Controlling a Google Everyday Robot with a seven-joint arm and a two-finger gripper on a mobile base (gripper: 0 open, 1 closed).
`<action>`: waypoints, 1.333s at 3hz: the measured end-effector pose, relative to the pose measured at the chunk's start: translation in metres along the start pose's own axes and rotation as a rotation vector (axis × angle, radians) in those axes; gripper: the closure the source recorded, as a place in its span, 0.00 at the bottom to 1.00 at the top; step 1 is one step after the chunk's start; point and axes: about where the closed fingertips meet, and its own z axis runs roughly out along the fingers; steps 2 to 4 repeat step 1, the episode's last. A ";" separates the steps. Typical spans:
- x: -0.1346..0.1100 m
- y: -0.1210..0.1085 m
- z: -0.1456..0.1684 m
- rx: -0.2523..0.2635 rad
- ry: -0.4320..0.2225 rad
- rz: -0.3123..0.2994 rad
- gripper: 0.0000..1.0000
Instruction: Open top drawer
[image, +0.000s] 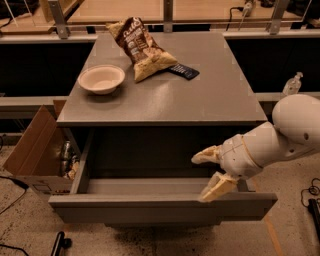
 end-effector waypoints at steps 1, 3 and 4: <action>-0.001 0.000 0.001 -0.002 0.000 -0.002 0.13; -0.001 0.000 0.001 -0.002 0.000 -0.002 0.13; -0.001 0.000 0.001 -0.002 0.000 -0.002 0.13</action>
Offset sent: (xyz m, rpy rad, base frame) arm 0.0000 0.0000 0.0000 0.0000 0.0000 0.0000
